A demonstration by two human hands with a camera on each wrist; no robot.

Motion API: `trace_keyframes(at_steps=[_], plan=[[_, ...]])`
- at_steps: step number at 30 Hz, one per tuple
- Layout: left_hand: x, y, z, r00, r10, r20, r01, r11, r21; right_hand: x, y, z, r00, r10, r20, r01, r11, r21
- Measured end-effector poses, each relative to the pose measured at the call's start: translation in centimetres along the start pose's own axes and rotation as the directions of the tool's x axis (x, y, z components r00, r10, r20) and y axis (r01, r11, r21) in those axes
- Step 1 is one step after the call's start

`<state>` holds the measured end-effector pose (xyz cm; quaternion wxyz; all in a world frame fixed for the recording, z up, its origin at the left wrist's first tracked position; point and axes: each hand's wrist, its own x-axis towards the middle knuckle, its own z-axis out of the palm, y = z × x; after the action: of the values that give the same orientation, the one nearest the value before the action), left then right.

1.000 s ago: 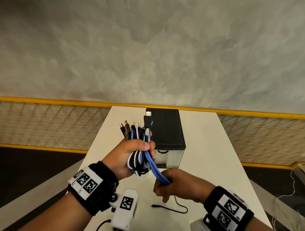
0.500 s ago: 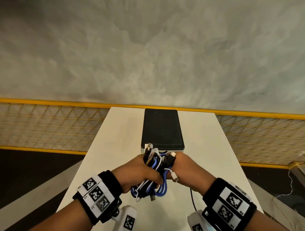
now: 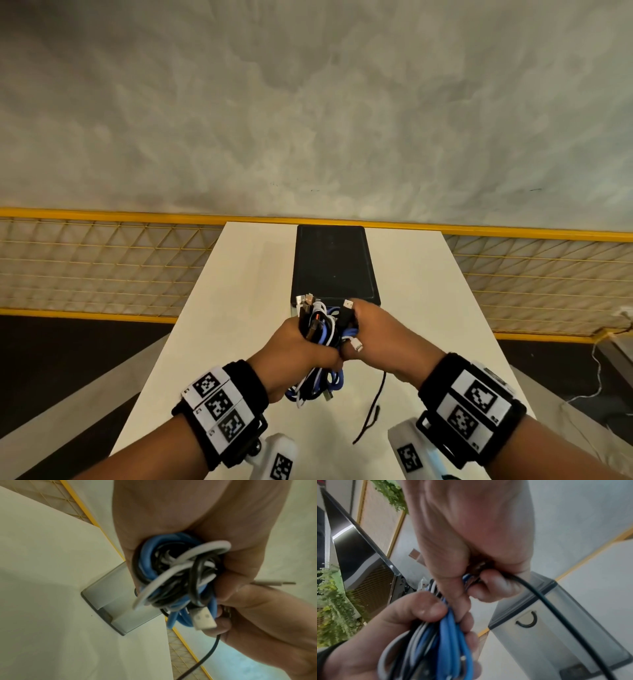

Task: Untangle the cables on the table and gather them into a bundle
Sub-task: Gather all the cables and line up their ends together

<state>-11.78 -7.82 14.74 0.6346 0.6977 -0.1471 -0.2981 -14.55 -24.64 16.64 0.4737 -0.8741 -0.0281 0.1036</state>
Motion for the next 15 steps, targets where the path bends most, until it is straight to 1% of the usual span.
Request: trace_keyframes(at_steps=[2,4,8,10,12,15], plan=[[0.1,-0.4,-0.2,1.0,-0.002,-0.018,0.003,1.0,0.007,-0.3,-0.1,-0.5,0.999,0.039,0.034,-0.04,0.999,0.016],[0.2,-0.8,-0.7,0.998,-0.008,-0.065,0.009,1.0,0.011,-0.4,0.2,-1.2,0.993,0.104,0.047,-0.108,0.991,0.083],[0.2,-0.6,-1.7,0.989,-0.037,-0.141,0.025,0.996,-0.09,-0.7,1.5,-2.2,0.981,0.193,-0.023,-0.177,0.938,0.3],[0.2,-0.1,-2.0,0.991,-0.069,-0.113,0.056,0.991,-0.119,-0.9,1.8,-2.1,0.978,0.195,-0.074,-0.16,0.928,0.336],[0.3,0.1,-2.1,0.995,-0.09,-0.043,0.085,0.991,-0.106,-0.9,1.6,-1.7,0.982,0.158,-0.106,-0.11,0.927,0.359],[0.5,-0.4,-1.6,0.998,-0.069,-0.008,0.068,0.994,-0.084,-0.6,0.8,-1.3,0.991,0.108,-0.08,-0.07,0.925,0.374]])
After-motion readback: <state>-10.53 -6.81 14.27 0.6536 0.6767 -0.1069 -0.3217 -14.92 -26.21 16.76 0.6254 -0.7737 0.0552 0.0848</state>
